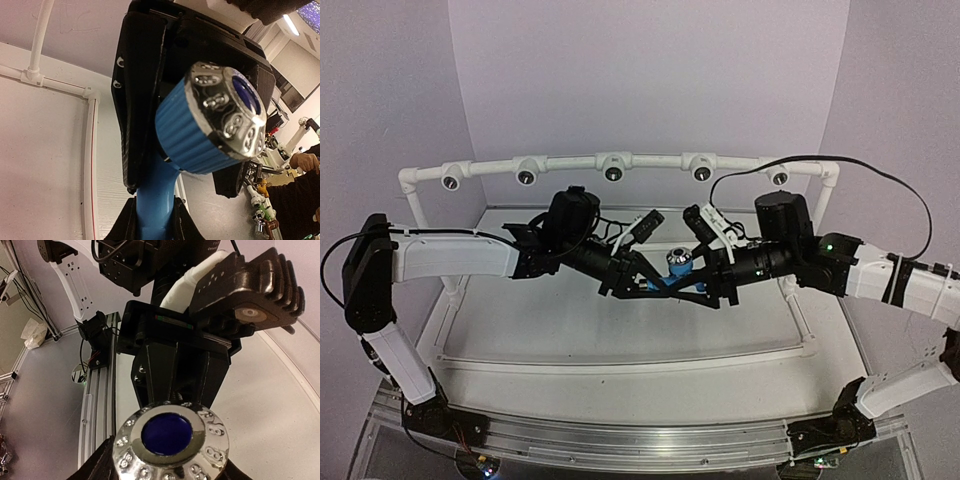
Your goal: Install the water faucets
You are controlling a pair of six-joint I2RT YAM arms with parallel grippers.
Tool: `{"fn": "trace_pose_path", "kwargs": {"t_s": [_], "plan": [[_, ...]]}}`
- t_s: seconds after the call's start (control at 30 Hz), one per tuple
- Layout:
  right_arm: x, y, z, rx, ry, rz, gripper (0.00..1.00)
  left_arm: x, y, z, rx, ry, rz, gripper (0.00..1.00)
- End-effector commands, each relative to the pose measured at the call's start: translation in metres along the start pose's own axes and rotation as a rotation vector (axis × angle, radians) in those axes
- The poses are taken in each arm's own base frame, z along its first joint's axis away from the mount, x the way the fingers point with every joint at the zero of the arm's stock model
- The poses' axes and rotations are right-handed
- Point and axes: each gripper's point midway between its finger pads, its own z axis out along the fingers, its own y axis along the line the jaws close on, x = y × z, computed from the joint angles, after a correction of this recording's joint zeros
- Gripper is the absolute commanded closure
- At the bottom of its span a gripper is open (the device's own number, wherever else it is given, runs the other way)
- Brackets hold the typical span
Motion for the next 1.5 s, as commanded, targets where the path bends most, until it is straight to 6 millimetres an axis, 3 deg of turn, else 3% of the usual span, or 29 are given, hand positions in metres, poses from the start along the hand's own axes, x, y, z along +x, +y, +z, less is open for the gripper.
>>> {"fn": "trace_pose_path", "kwargs": {"t_s": [0.0, 0.1, 0.23, 0.4, 0.47, 0.63, 0.83, 1.1, 1.23, 1.47], "plan": [[-0.023, 0.005, 0.002, -0.016, -0.048, -0.056, 0.52, -0.023, -0.014, -0.004, 0.029, -0.036, 0.056, 1.00], [-0.024, 0.005, 0.005, -0.037, -0.045, -0.052, 0.61, -0.023, -0.015, -0.004, 0.034, -0.035, 0.056, 1.00], [-0.030, 0.003, 0.006, -0.026, -0.053, -0.047, 0.98, -0.023, -0.016, -0.005, 0.030, -0.037, 0.062, 0.98], [-0.028, -0.016, -0.013, 0.157, -0.033, -0.074, 1.00, -0.028, -0.017, -0.018, -0.079, -0.073, 0.105, 0.38], [-0.024, -0.028, -0.032, 0.292, -0.002, -0.129, 1.00, -0.032, -0.018, -0.027, -0.135, -0.085, 0.115, 0.25], [-0.026, -0.049, -0.102, 0.632, 0.106, -0.367, 1.00, -0.055, -0.033, -0.055, -0.270, -0.113, 0.124, 0.23], [-0.048, -0.048, -0.167, 0.854, 0.189, -0.593, 1.00, -0.098, -0.058, -0.082, -0.367, -0.193, 0.154, 0.26], [-0.064, -0.048, -0.221, 1.035, 0.316, -0.775, 1.00, -0.168, -0.068, -0.114, -0.526, -0.330, 0.124, 0.29], [-0.057, -0.055, -0.237, 1.111, 0.429, -0.846, 1.00, -0.190, -0.052, -0.121, -0.640, -0.322, 0.106, 0.29], [-0.059, -0.056, -0.257, 1.198, 0.478, -0.856, 1.00, -0.222, -0.028, -0.128, -0.751, -0.307, 0.186, 0.29]]}}
